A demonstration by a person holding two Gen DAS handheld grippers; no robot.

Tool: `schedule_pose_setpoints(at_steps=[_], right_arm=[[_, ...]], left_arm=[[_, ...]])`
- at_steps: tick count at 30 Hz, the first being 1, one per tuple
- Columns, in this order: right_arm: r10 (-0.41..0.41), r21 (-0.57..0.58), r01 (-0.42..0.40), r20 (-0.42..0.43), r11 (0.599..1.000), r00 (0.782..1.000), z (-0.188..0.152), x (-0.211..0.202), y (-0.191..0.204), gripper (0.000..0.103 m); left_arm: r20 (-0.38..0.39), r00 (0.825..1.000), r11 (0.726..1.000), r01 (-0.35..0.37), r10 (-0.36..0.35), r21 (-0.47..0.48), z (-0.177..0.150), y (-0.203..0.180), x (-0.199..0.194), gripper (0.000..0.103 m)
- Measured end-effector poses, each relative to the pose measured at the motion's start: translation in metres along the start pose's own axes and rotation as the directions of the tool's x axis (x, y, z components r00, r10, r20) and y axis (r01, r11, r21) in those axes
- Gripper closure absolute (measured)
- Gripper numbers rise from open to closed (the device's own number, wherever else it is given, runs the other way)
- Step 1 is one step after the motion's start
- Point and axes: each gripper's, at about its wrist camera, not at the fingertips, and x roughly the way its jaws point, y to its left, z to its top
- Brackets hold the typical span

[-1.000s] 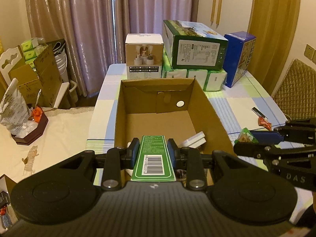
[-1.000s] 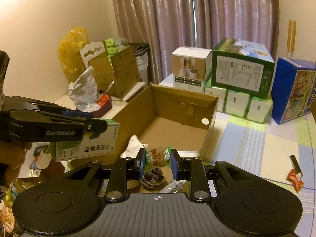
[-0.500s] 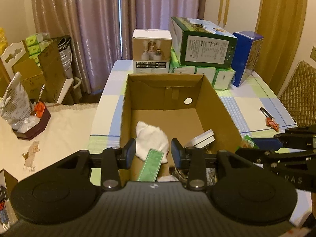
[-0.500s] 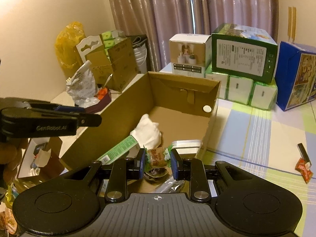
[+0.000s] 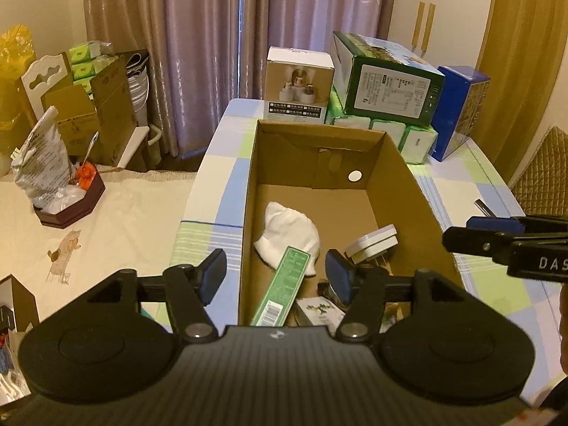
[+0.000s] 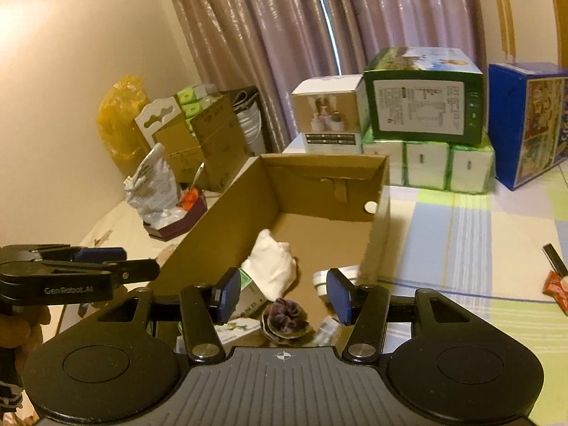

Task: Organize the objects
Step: 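Open both tools to drop the green box and candy into the cardboard box, then withdraw both tools from the cardboard box toward the red packet and lighter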

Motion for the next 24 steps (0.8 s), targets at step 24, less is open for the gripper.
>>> schedule_pose_setpoints(at_steps=[24], right_arm=[[-0.139,0.015,0.138,0.053,0.990,0.989,-0.055,-0.126,0.000,0.020]], left_arm=[[0.035,0.999,0.997,0.008,-0.005,-0.080,-0.053,-0.051,-0.090,0.001]])
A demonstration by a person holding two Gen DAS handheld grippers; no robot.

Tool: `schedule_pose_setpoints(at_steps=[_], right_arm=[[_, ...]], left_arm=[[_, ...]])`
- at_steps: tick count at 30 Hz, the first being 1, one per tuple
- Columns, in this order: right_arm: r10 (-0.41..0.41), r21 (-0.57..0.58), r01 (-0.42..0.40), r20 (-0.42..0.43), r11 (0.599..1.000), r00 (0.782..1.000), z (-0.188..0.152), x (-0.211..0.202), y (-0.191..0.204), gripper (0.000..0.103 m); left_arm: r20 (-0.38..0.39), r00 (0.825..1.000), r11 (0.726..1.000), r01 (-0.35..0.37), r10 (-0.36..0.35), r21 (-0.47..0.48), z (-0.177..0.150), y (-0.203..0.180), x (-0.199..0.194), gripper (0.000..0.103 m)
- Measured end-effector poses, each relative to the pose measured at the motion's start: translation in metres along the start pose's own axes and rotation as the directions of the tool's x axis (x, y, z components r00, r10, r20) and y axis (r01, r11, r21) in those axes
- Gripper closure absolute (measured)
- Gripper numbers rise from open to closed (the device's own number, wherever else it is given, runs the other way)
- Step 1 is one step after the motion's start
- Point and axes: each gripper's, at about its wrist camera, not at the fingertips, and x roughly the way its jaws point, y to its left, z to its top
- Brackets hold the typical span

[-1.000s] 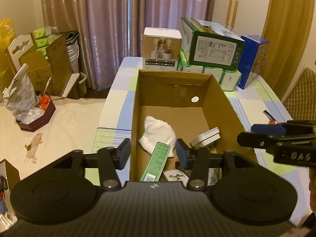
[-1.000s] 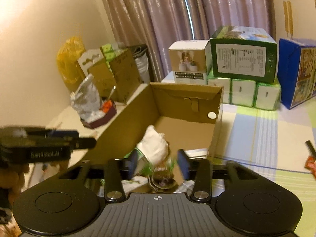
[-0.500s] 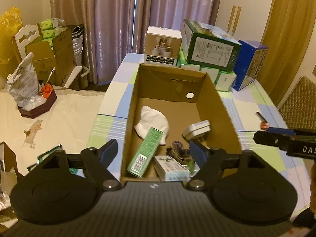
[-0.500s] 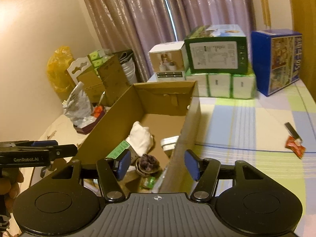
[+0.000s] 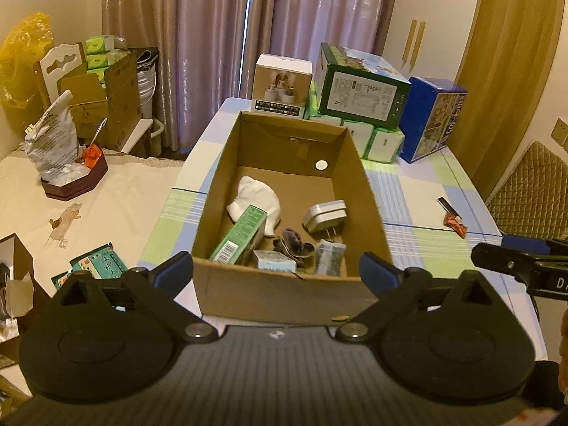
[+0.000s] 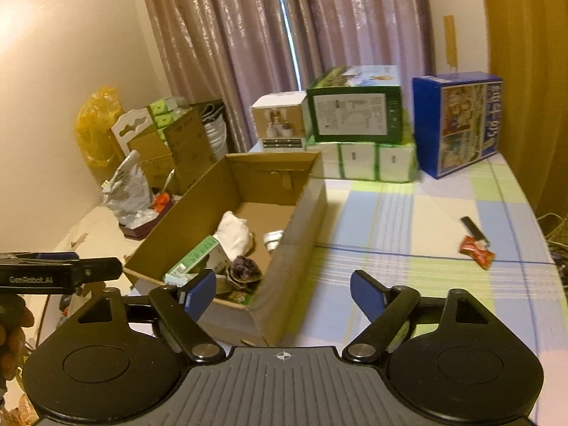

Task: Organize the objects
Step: 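Withdraw both tools from the cardboard box toward the red packet and lighter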

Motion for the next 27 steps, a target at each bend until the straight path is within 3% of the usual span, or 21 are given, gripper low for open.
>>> schedule_pose_setpoints(at_steps=[12,27], right_arm=[[-0.072,0.073,0.070,0.027,0.995,0.997,-0.022,-0.059,-0.040,0.008],[-0.183,0.152,0.173,0.051,0.973,0.982,-0.037,-0.110,-0.091,0.006]], left_arm=[[0.007,1.000,0.999,0.024,-0.025,0.027,-0.018,-0.038,-0.029,0.001],[0.014,0.998,0.995,0.055,-0.057,0.081,-0.021,-0.080,-0.037,0.001]])
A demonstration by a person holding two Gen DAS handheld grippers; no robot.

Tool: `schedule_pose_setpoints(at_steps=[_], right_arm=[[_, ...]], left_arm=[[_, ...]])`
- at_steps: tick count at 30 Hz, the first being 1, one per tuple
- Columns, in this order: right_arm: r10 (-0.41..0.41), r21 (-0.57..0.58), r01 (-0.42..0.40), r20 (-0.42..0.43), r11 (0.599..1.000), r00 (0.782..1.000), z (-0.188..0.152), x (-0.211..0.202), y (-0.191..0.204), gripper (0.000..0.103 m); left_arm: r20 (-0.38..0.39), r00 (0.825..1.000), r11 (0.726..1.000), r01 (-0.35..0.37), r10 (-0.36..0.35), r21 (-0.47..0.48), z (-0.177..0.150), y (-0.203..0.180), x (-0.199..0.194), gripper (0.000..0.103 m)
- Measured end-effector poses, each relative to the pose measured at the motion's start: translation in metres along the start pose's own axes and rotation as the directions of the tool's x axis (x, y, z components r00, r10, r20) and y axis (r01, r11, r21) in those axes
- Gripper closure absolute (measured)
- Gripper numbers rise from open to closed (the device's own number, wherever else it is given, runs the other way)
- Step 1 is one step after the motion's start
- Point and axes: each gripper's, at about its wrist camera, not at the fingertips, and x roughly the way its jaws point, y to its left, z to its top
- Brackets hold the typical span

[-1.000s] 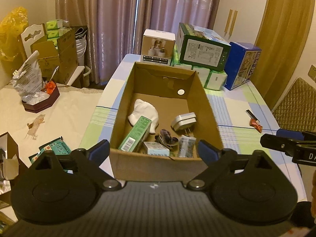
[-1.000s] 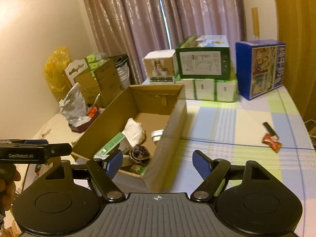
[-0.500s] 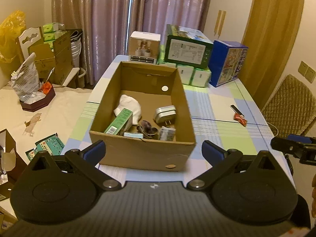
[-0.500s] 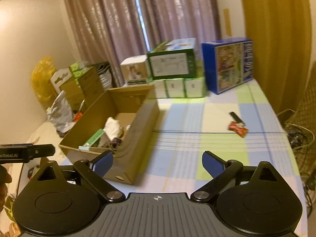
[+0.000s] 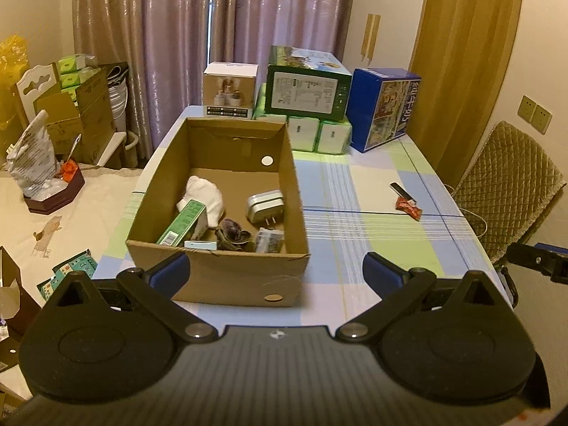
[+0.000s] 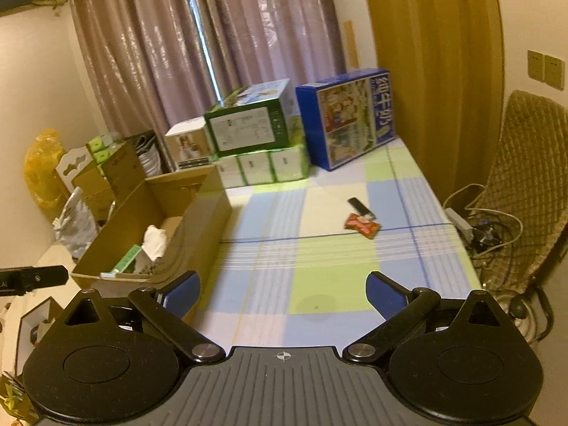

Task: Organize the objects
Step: 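Withdraw both tools from the cardboard box toward the red packet and lighter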

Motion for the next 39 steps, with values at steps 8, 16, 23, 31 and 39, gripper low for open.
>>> schedule_pose_setpoints(at_steps=[8,16,23,31,39], right_arm=[[-0.038,0.014,0.038,0.001,0.999,0.999,-0.003,-0.008,-0.023,0.006],[-0.081,0.046,0.081,-0.004,0.996,0.997,-0.006,-0.012,-0.046,0.005],[-0.120,0.042,0.121,-0.006,0.992,0.993,-0.003,-0.016,-0.060,0.005],[-0.162,0.025,0.162,-0.003,0.986,0.987,0.003,-0.012,-0.083,0.005],[-0.163,-0.019,0.162,-0.036,0.987,0.986,0.008,0.027,-0.119,0.007]], left_arm=[[-0.005,0.999,0.999,0.038,-0.038,0.020,0.003,-0.023,0.006,0.001],[-0.014,0.995,0.993,0.100,-0.099,0.060,0.007,-0.055,0.020,0.001],[-0.030,0.989,0.982,0.151,-0.148,0.115,0.011,-0.085,0.039,0.001],[-0.031,0.980,0.963,0.201,-0.198,0.178,0.020,-0.119,0.063,0.001],[-0.059,0.985,0.970,0.169,-0.162,0.174,0.026,-0.144,0.123,0.001]])
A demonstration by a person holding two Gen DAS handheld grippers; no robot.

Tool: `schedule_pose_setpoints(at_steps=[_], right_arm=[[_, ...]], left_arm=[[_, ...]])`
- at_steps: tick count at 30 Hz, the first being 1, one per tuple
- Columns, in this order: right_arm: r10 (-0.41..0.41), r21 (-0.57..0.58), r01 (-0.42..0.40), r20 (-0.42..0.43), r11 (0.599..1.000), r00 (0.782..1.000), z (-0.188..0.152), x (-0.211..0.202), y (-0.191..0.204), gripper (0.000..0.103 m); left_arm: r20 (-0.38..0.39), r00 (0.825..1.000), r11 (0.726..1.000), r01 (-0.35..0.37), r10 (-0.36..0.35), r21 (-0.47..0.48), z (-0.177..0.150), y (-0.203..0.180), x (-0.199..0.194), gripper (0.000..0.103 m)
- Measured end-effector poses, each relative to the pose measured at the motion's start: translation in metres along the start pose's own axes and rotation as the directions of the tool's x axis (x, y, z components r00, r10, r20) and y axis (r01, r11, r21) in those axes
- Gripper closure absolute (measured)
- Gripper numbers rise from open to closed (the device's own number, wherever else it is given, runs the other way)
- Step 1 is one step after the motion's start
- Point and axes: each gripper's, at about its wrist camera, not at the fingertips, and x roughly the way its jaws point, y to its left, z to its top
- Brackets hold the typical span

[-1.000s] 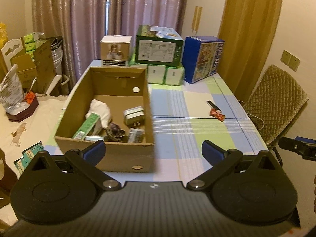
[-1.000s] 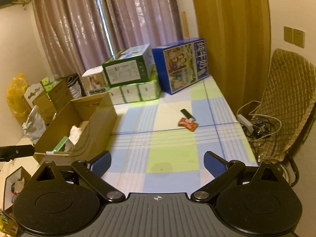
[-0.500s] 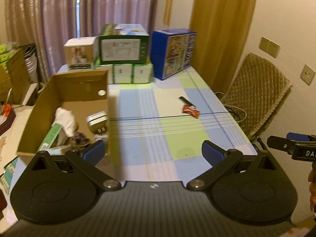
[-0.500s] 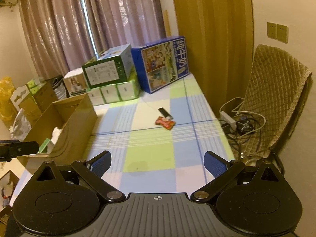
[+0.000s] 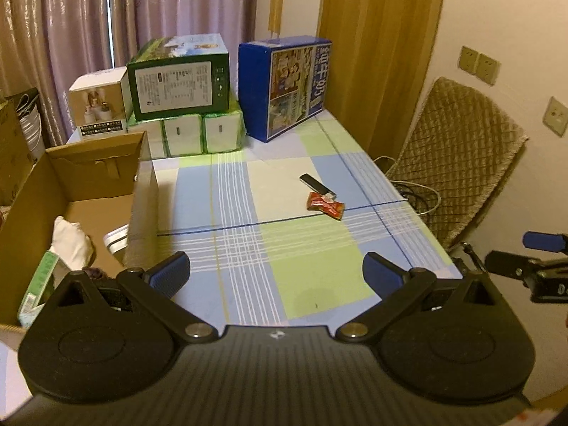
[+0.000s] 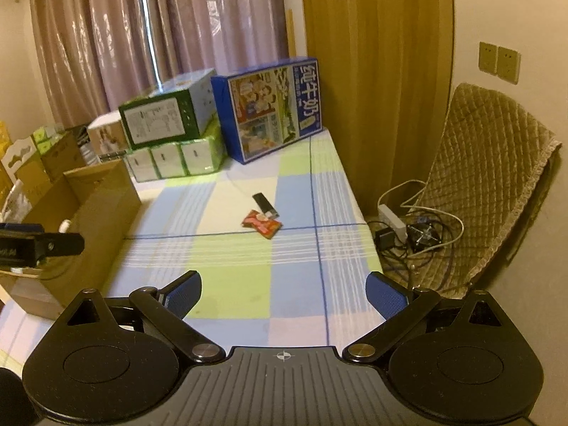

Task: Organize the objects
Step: 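Withdraw both tools from the cardboard box toward the red packet and lighter, then lower right tool onto the red candy packet and close its fingers on it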

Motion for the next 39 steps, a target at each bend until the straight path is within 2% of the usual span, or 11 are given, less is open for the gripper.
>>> schedule_pose_setpoints(at_steps=[1,3,4,9,17,23,31,34,39], right_arm=[[0.001,-0.008,-0.001,-0.005,1.000,1.000,0.001,0.009,-0.004,0.011],[0.005,-0.017,-0.005,-0.027,1.000,1.000,0.003,0.027,-0.011,0.028],[0.008,-0.019,-0.009,-0.039,1.000,0.999,0.004,0.038,-0.015,0.029],[0.025,-0.043,-0.029,-0.077,0.999,0.997,0.010,0.090,-0.031,0.055],[0.083,-0.082,-0.094,-0.127,0.992,0.988,0.020,0.180,-0.042,0.076],[0.134,-0.142,-0.155,-0.143,0.978,0.981,0.024,0.234,-0.034,0.077],[0.193,-0.286,-0.228,-0.145,0.931,0.970,0.030,0.281,-0.016,0.076],[0.208,-0.329,-0.248,-0.151,0.911,0.966,0.032,0.294,-0.011,0.073],[0.226,-0.394,-0.272,-0.162,0.878,0.961,0.035,0.309,-0.004,0.061]], left_arm=[[-0.006,1.000,1.000,-0.006,0.006,-0.003,0.002,-0.002,0.010,0.001],[-0.020,1.000,1.000,-0.010,0.010,-0.016,0.007,-0.004,0.032,0.001],[-0.026,1.000,1.000,-0.012,0.012,-0.021,0.009,-0.006,0.043,0.001],[-0.053,0.998,0.999,-0.016,0.014,-0.034,0.018,-0.016,0.103,0.001],[-0.092,0.995,0.999,-0.028,0.025,-0.032,0.026,-0.024,0.185,0.002],[-0.109,0.993,0.999,-0.042,0.039,-0.030,0.028,-0.017,0.218,0.002],[-0.109,0.992,0.997,-0.071,0.067,-0.034,0.031,-0.001,0.243,0.002],[-0.104,0.992,0.996,-0.075,0.070,-0.047,0.032,0.005,0.249,0.002],[-0.104,0.992,0.994,-0.080,0.072,-0.075,0.031,0.014,0.256,0.002]])
